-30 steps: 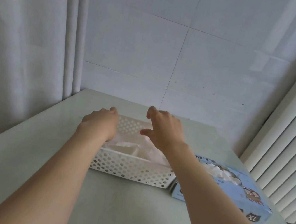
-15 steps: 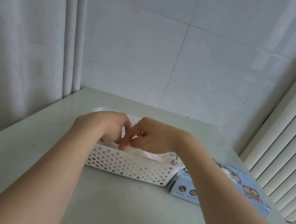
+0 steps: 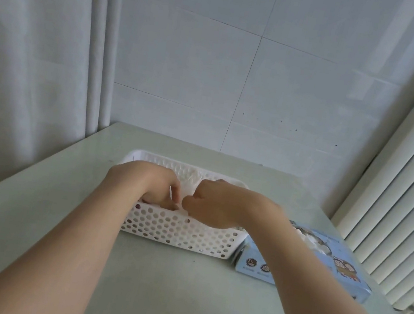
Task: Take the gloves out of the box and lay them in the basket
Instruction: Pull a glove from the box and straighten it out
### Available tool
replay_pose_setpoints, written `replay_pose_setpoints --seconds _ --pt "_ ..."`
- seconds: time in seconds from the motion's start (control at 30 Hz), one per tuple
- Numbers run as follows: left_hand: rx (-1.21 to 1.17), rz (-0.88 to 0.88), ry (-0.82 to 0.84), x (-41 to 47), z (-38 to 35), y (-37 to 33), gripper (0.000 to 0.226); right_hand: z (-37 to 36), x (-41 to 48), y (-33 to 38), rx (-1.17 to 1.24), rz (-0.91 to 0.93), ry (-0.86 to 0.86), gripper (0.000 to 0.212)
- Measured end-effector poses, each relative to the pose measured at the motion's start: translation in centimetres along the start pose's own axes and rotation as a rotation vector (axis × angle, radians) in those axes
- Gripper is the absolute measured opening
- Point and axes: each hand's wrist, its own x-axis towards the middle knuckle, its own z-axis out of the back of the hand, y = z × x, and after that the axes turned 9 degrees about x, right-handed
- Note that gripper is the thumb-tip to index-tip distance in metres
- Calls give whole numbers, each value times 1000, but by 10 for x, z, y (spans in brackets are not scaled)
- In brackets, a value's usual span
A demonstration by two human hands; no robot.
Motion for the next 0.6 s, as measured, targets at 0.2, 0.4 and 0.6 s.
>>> replay_pose_setpoints --seconds 0.2,0.4,0.6 --pt "65 8 71 20 -9 5 40 5 1 -8 119 25 -71 46" --pt "84 -20 112 0 -4 -13 70 -6 18 -31 96 97 -330 25" --pt "69 -30 175 5 -5 -17 90 -8 27 -36 -60 14 -118 54"
